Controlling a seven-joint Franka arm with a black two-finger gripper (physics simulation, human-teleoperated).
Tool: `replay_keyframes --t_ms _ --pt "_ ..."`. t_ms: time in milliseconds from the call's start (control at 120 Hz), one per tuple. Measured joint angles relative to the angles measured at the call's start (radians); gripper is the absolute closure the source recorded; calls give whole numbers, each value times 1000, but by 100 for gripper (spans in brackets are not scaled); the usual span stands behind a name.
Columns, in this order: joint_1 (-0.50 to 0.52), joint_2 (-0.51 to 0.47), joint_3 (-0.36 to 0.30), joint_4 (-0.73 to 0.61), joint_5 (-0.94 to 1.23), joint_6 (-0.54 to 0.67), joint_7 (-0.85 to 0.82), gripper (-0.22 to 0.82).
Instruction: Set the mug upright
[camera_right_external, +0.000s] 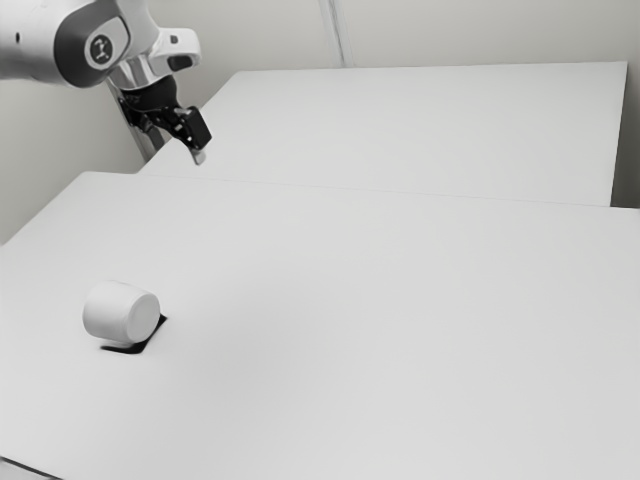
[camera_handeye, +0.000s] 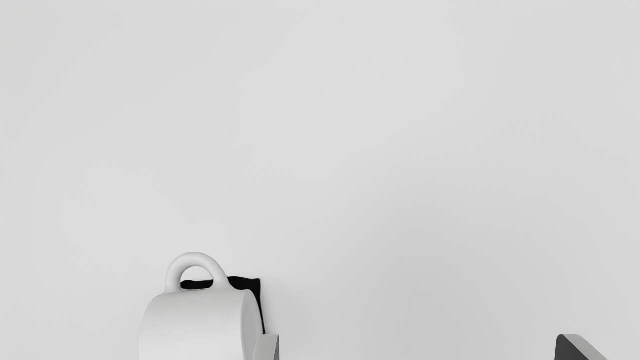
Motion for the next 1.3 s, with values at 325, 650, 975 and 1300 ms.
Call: replay_keyframes --t_ms 325,650,975,1300 --pt "88 -12 41 -48 2 27 12 0" --pt "396 33 43 -54 -218 -97 41 0" --pt "592 181 46 -53 -322 -197 147 0" --pt "608 361 108 15 -382 -212 288 0"
